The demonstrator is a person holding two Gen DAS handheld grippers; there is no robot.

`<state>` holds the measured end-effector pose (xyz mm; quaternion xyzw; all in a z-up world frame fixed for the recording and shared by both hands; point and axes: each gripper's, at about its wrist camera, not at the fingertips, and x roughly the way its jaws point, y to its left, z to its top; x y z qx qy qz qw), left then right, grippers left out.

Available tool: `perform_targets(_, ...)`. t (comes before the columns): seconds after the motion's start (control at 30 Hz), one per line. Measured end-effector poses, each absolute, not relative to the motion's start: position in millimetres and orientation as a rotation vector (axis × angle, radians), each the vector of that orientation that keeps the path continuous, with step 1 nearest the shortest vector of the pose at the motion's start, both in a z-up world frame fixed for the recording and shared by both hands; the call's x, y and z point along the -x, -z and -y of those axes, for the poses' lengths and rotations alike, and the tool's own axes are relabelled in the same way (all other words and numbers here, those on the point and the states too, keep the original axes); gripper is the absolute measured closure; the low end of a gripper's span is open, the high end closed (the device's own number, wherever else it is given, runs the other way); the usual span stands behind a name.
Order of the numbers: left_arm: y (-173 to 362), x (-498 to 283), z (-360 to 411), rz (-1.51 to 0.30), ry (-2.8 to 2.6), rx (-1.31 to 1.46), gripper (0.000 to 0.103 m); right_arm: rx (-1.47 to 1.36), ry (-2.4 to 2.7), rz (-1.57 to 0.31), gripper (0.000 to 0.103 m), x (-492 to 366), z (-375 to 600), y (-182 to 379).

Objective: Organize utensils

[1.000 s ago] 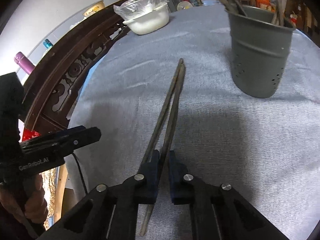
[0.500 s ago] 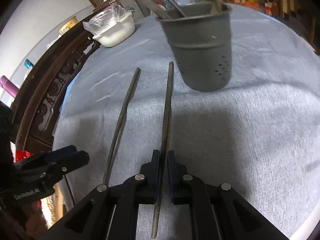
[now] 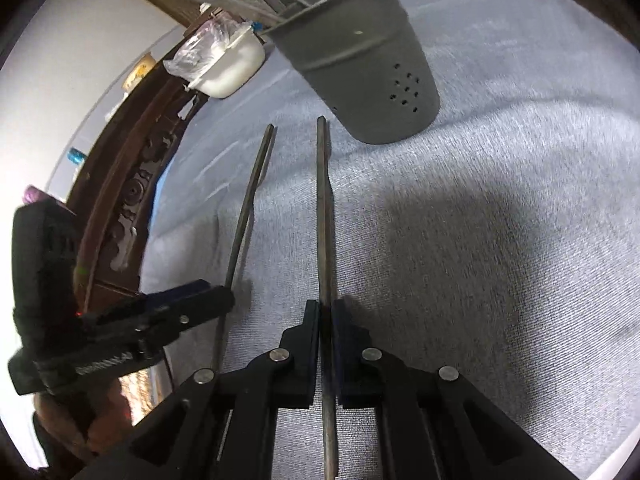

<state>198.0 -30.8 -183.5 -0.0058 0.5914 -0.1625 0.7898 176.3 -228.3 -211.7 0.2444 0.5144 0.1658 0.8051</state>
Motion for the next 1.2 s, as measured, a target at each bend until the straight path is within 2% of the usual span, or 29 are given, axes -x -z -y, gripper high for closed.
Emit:
perform_targets(0.23,189.2,-204.4,31.4,-1.288,0.346,0.041,0.096,-0.541,-0.364,-1.093,0.096,-174.7,232.0,212.9)
perform_targets(0.33,190.0,-201.6,28.4,-1.289,0.351,0.056,0.097,-0.541,-0.364,-1.092,0.096,-174.2,231.7,213.7)
perform_targets(0.93,187.2,-147.3,13.0,-1.348,0.386,0.128,0.097,-0.443,-0.4,-1.165,0.095,-163.7,204.8,207.3)
perform_targets(1.03,186.8,-145.1,8.8,-1.359,0.389,0.139,0.097,-0.443,-0.403,-1.179,0.093,-160.8,204.1,204.6)
perform_targets(1.1,184.5,-152.0,4.8,-1.351,0.383,0.129,0.094,-0.452,-0.398,-1.183,0.091,-162.1,206.9,203.9)
perform_targets(1.2,173.0,-160.5,-1.5,-1.323,0.383,0.133,0.073,-0.47,-0.396,-1.173,0.084,-167.6,211.1,199.8)
